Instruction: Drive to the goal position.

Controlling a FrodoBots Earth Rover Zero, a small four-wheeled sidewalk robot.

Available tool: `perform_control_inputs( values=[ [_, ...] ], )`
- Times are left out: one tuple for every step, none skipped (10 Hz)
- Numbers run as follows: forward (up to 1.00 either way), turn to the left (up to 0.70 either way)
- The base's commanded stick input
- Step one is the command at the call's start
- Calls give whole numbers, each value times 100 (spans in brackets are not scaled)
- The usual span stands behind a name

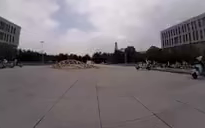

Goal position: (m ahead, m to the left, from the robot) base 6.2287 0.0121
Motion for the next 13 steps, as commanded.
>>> perform_control_inputs(
  values=[
    [70, 0],
    [70, 0],
    [70, 0],
    [70, 0],
    [70, 0],
    [70, 0],
    [70, 0],
    [70, 0],
    [70, 0],
    [70, 0],
    [70, 0],
    [70, 0],
    [70, 0]
  ],
)
